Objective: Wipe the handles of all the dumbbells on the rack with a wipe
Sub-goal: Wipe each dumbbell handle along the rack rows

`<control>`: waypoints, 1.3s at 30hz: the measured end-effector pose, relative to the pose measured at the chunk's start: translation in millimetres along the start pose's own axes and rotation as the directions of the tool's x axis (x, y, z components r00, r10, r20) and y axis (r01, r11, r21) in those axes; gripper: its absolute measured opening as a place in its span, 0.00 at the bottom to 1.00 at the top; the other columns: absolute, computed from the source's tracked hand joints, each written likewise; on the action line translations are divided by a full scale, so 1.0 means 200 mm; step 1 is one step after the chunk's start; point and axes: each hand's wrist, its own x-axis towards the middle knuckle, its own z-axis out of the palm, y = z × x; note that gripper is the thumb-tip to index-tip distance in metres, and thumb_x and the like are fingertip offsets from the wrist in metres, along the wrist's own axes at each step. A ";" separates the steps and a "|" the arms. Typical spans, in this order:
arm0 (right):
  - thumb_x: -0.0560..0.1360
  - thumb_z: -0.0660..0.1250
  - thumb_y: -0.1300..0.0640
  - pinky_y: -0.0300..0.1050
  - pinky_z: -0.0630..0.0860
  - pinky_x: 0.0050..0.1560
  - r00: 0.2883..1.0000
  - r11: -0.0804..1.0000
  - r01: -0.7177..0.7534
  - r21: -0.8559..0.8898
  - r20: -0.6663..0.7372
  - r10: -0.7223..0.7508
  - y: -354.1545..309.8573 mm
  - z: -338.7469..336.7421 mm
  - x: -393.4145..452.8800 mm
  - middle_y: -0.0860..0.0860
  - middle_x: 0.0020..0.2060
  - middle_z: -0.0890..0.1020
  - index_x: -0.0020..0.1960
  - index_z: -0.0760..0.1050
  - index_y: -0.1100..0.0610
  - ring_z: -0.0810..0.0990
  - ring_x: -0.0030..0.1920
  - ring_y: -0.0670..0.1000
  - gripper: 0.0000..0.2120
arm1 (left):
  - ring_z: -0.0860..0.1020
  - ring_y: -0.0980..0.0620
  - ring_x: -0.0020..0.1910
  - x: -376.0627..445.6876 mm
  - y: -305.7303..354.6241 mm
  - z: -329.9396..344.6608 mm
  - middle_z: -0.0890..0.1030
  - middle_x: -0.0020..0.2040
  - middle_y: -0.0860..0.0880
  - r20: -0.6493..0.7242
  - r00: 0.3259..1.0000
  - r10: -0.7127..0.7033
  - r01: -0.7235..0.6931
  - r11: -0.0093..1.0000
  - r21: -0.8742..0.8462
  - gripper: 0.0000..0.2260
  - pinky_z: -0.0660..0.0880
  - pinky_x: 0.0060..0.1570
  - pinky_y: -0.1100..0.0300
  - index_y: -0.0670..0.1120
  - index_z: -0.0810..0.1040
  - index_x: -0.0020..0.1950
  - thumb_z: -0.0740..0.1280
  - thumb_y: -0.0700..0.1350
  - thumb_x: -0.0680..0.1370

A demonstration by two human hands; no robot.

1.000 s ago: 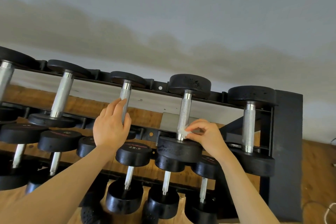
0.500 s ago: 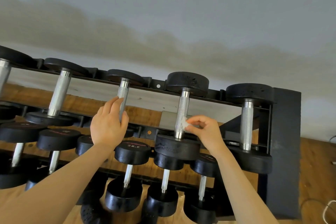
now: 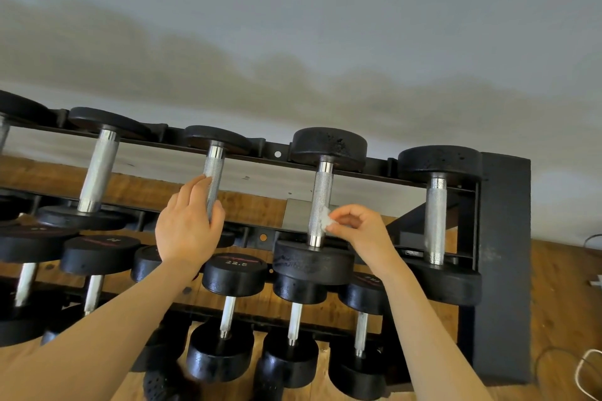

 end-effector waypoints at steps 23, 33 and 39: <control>0.72 0.72 0.61 0.32 0.75 0.51 0.964 0.933 0.233 -0.274 -0.063 -0.259 -0.02 0.05 -0.01 0.43 0.46 0.79 0.48 0.81 0.50 0.77 0.49 0.38 0.08 | 0.79 0.42 0.55 0.00 -0.01 0.01 0.77 0.65 0.43 0.000 1.000 0.000 0.000 1.000 0.001 0.17 0.78 0.40 0.50 0.41 0.74 0.66 0.65 0.45 0.78; 0.74 0.71 0.62 0.42 0.77 0.54 0.913 0.913 0.280 -0.297 -0.211 -0.349 -0.09 0.08 0.11 0.49 0.49 0.79 0.54 0.82 0.56 0.78 0.51 0.44 0.09 | 0.79 0.42 0.56 0.00 -0.01 0.01 0.77 0.65 0.43 -0.001 1.000 -0.005 0.005 1.000 -0.012 0.17 0.78 0.43 0.50 0.41 0.74 0.67 0.65 0.45 0.79; 0.73 0.71 0.58 0.35 0.74 0.55 0.926 0.775 0.328 -0.539 0.021 -0.377 -0.04 0.09 -0.04 0.44 0.49 0.75 0.55 0.82 0.55 0.75 0.49 0.42 0.11 | 0.79 0.42 0.55 0.00 -0.01 0.01 0.78 0.64 0.43 -0.010 1.000 -0.011 0.011 1.000 -0.010 0.18 0.78 0.43 0.50 0.41 0.74 0.67 0.65 0.45 0.79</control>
